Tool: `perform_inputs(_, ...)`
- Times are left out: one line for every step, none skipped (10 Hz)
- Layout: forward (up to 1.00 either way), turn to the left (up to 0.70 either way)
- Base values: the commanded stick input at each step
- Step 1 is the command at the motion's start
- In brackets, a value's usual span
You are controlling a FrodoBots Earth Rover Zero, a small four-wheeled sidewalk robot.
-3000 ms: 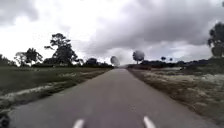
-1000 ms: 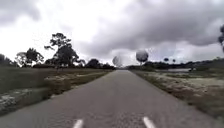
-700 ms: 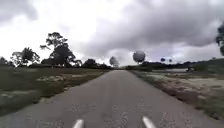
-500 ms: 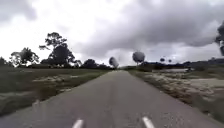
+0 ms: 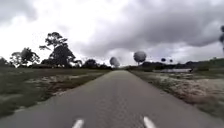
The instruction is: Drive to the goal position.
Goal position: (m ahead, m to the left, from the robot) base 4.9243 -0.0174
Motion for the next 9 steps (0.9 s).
perform_inputs(0.70, 0.00)
perform_inputs(0.70, 0.00)
perform_inputs(0.70, 0.00)
perform_inputs(0.70, 0.00)
perform_inputs(0.70, 0.00)
perform_inputs(0.70, 0.00)
perform_inputs(0.70, 0.00)
perform_inputs(0.70, 0.00)
perform_inputs(0.70, 0.00)
